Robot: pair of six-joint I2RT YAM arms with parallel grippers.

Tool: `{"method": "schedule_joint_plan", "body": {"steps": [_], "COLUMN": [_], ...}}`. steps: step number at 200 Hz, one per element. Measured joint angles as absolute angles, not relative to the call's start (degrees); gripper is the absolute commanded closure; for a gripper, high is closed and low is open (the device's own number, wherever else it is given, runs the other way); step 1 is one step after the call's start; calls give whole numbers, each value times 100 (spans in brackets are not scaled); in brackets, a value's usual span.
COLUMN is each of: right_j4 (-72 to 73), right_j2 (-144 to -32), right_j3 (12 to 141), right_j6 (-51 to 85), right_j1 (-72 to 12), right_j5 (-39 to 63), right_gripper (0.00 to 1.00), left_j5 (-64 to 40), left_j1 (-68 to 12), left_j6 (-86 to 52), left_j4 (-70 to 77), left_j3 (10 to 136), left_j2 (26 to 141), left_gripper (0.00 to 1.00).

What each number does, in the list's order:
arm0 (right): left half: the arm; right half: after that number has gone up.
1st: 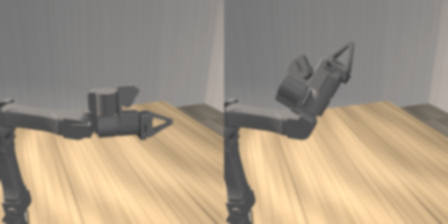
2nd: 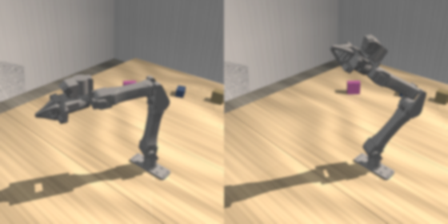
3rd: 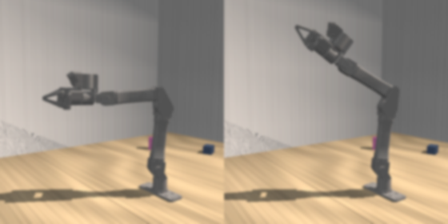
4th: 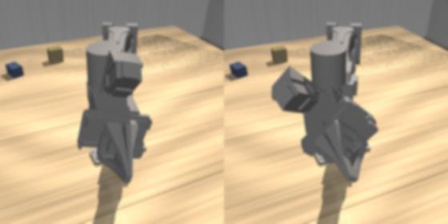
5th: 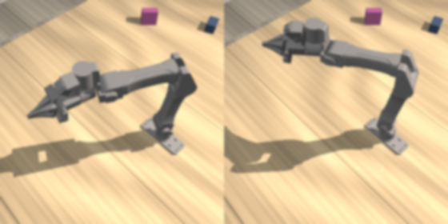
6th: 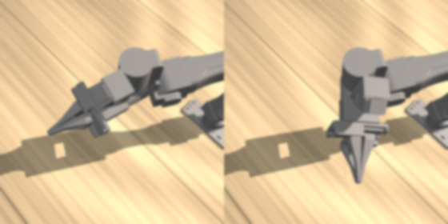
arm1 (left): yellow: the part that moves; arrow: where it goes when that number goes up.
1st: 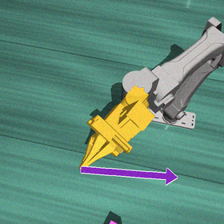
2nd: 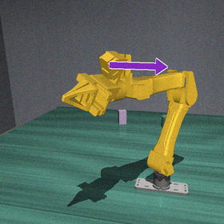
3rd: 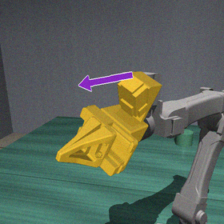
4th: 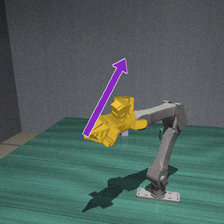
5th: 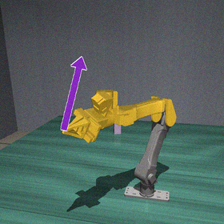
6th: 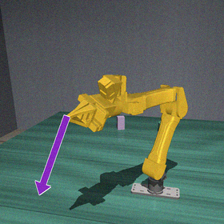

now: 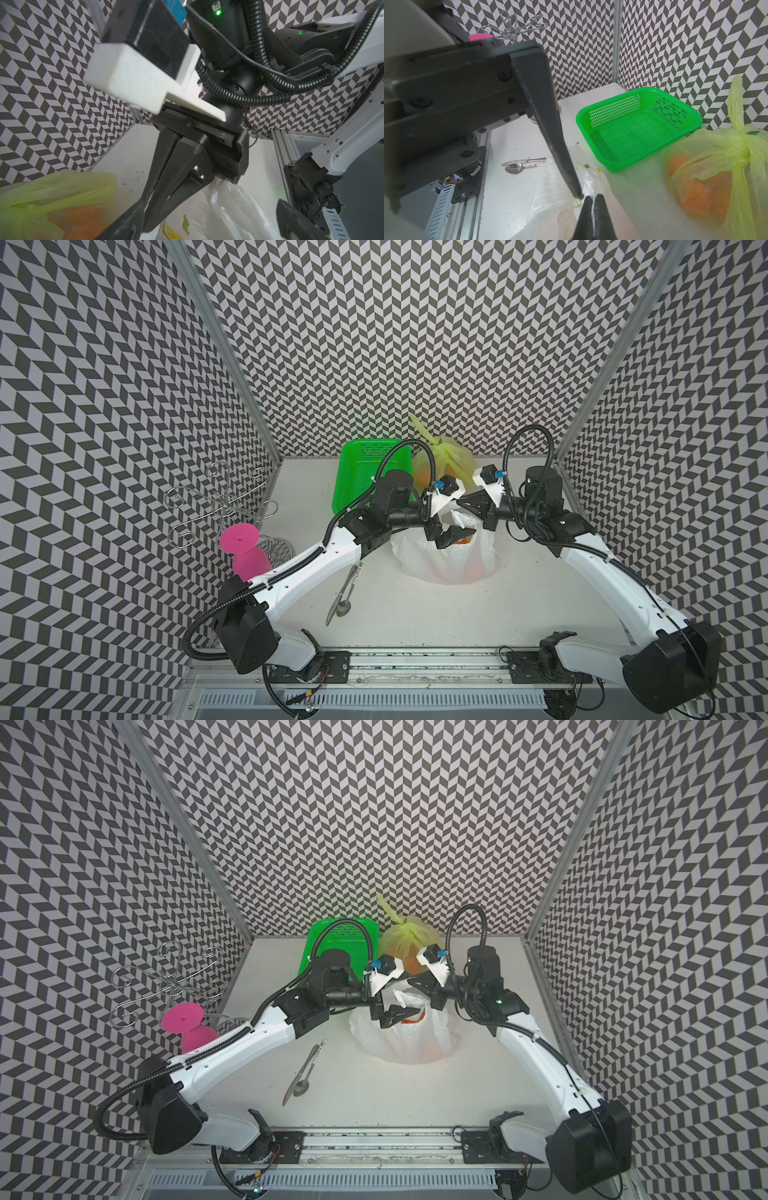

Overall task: Place the oranges into plastic bags & tie knots
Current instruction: Tie the plastic bag at the center of the board.

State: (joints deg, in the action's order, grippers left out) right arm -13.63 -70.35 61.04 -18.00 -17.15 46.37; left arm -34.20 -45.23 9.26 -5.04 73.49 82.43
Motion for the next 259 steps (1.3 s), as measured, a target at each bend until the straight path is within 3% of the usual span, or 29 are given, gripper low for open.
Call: {"method": "schedule_joint_plan", "body": {"steps": [84, 199, 259], "right_j4": [-1369, -1500, -1577], "right_j2": [-7041, -6705, -6705], "right_j3": [6104, 6455, 6608], "right_j6": [-1944, -2318, -2443], "right_j1": [-1712, -1712, -1712], "right_j5": [4563, 4772, 4976], "right_gripper": [100, 100, 100], "left_j5": [-3253, -3861, -4250], "left_j1": [-4405, -3651, -3500], "left_j6": [119, 32, 30], "left_j4": [-434, 40, 56], "left_j3": [7518, 7052, 7052], "left_j2": [8462, 8707, 8914], "left_gripper": [1, 27, 15]}}
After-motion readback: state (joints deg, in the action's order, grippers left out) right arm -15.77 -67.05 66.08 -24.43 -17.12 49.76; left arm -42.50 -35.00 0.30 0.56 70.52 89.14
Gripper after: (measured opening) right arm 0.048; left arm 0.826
